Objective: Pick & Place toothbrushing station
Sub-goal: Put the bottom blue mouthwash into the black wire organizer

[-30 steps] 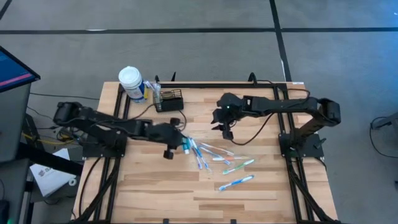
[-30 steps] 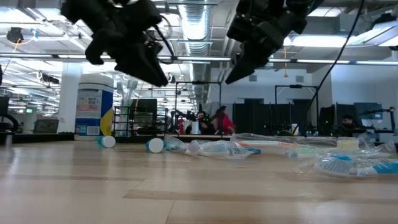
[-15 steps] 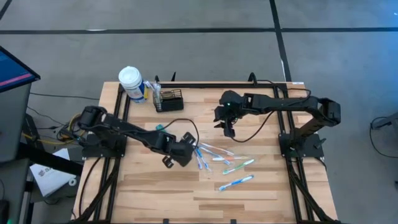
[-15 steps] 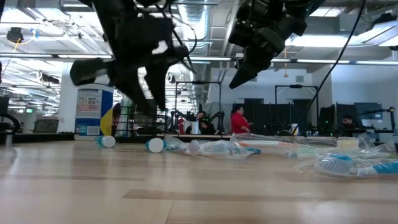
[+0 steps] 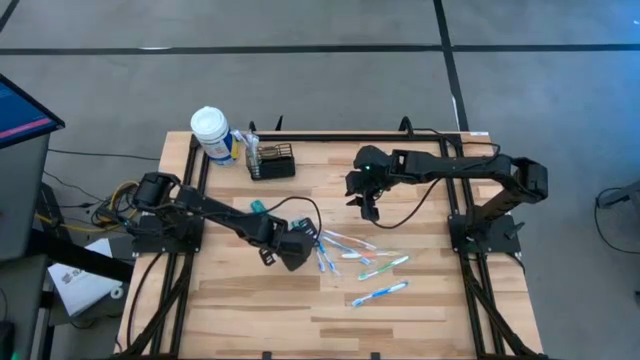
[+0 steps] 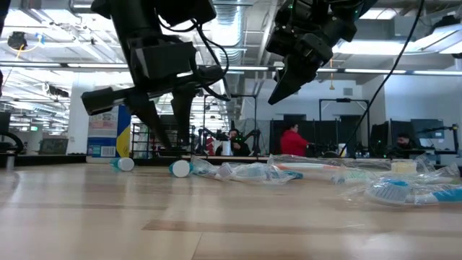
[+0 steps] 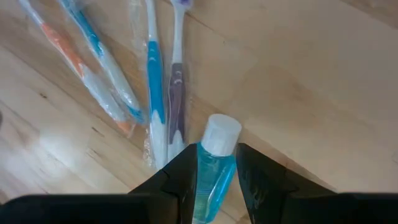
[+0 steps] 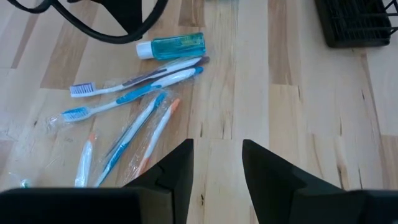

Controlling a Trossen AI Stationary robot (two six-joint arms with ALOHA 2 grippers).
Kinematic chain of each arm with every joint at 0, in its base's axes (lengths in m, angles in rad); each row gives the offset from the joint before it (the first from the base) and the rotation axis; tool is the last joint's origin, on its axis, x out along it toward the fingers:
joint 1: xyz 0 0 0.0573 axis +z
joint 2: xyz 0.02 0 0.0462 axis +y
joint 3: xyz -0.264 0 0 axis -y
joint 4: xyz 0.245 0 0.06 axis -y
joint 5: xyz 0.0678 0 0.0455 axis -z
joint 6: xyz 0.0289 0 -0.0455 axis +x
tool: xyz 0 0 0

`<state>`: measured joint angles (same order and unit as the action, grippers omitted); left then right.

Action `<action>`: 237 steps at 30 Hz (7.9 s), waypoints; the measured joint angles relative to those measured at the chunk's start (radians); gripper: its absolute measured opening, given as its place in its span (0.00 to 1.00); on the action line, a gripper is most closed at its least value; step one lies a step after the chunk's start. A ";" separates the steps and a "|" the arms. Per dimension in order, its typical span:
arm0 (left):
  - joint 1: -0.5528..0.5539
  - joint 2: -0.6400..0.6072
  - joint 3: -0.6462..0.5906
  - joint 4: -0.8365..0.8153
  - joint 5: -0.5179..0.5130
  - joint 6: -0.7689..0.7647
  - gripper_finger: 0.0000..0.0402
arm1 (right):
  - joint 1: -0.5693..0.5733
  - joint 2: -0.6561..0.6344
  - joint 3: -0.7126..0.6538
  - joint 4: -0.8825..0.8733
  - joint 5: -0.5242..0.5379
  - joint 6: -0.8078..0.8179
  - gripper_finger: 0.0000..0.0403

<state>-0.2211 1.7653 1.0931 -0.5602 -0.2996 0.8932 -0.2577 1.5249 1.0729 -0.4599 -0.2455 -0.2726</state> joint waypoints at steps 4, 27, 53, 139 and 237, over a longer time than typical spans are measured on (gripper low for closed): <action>0.005 0.000 0.000 0.002 0.015 0.000 0.26 | 0.000 0.000 0.000 0.000 0.000 0.000 0.32; 0.041 0.013 0.000 0.034 0.102 0.230 0.26 | 0.002 0.001 0.000 0.000 0.000 0.003 0.32; 0.111 0.024 -0.035 0.098 0.211 0.277 0.26 | 0.003 0.001 0.000 -0.005 0.000 0.003 0.32; 0.214 -0.001 -0.190 0.315 0.285 -0.021 0.01 | 0.002 0.001 0.000 0.004 0.000 0.010 0.32; -0.238 -0.380 -0.339 -0.310 0.283 -0.509 0.39 | 0.048 0.000 -0.001 0.102 -0.012 0.063 0.32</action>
<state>-0.4591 1.3849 0.7543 -0.8706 -0.0165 0.3839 -0.2096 1.5253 1.0718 -0.3580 -0.2574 -0.2091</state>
